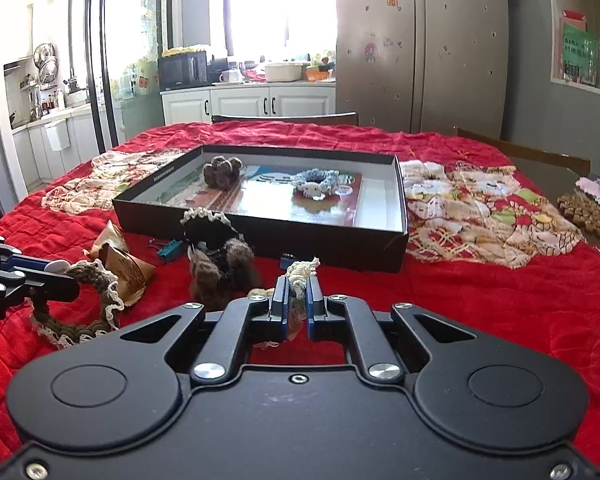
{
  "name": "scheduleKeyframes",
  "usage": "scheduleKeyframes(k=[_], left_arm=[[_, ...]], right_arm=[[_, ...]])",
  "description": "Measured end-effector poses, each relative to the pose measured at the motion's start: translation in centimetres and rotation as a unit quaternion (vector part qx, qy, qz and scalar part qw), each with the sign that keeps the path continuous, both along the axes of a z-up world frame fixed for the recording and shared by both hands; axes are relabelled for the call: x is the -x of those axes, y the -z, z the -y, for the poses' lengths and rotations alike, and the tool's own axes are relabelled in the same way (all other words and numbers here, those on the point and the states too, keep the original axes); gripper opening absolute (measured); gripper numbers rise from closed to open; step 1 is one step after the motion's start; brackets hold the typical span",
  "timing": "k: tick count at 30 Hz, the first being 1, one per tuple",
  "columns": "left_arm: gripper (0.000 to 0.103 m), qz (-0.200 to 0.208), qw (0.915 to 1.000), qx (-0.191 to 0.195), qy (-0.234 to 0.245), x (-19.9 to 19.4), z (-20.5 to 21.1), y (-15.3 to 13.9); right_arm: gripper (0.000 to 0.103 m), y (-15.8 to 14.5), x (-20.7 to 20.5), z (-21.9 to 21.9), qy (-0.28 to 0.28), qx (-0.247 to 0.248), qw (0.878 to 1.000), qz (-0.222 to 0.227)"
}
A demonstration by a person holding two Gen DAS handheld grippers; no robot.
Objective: Organize objects
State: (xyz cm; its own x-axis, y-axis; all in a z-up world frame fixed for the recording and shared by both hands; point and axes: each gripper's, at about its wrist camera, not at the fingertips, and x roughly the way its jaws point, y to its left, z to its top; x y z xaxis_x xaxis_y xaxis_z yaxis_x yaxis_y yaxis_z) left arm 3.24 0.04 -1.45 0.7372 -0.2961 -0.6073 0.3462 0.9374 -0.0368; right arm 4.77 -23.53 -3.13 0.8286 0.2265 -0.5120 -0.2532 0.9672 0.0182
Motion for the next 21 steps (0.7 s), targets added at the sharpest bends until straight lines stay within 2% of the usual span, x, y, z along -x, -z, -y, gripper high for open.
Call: scheduleKeyframes(k=[21], left_arm=[[0.015, 0.042, 0.9991, -0.002, -0.001, -1.0, 0.3, -2.6]], right_arm=[[0.008, -3.4, 0.6, -0.6, -0.015, 0.01, 0.999, 0.047]])
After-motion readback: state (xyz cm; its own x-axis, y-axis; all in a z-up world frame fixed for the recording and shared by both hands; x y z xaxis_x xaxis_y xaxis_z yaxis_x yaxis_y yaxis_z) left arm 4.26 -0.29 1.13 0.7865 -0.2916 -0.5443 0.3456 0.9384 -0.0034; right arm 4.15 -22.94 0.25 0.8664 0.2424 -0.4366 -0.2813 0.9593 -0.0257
